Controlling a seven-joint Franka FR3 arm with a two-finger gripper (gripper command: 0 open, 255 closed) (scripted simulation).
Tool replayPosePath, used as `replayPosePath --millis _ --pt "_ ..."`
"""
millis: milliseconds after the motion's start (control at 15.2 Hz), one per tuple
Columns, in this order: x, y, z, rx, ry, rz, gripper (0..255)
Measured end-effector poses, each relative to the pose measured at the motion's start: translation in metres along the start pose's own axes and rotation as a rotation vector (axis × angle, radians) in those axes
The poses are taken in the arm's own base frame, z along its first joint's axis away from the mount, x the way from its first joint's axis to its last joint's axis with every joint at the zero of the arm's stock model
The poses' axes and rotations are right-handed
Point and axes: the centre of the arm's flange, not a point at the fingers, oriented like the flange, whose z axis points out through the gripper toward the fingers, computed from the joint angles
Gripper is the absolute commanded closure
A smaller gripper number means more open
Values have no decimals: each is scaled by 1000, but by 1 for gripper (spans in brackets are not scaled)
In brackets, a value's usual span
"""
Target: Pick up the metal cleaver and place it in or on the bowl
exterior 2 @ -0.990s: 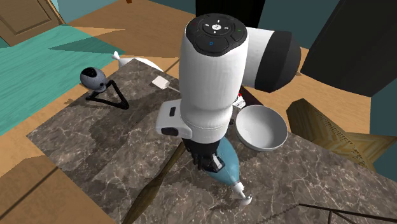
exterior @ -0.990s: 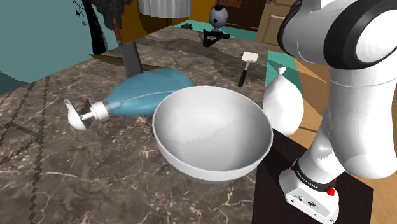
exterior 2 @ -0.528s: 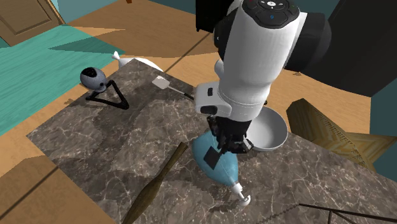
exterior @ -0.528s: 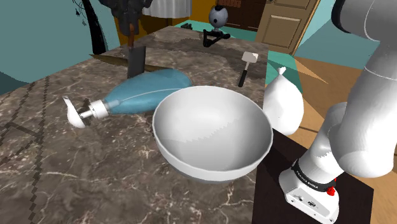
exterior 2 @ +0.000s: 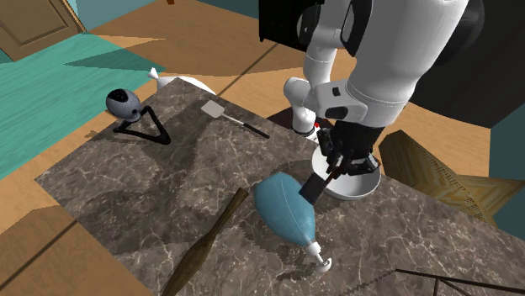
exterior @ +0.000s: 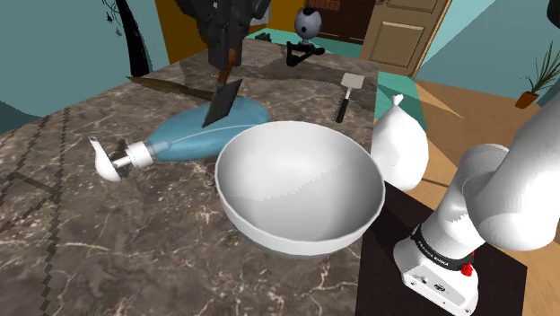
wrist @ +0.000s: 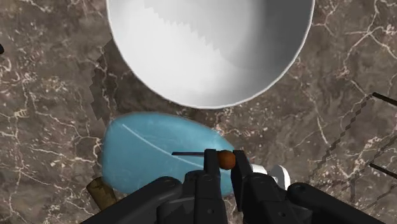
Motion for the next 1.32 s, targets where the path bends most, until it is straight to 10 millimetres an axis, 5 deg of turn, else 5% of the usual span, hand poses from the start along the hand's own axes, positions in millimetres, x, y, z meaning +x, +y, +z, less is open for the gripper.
replayPosePath --millis 264,1320 --pt "-43 -9 1 0 0 0 255" --pt "-55 -6 77 0 -1 0 255"
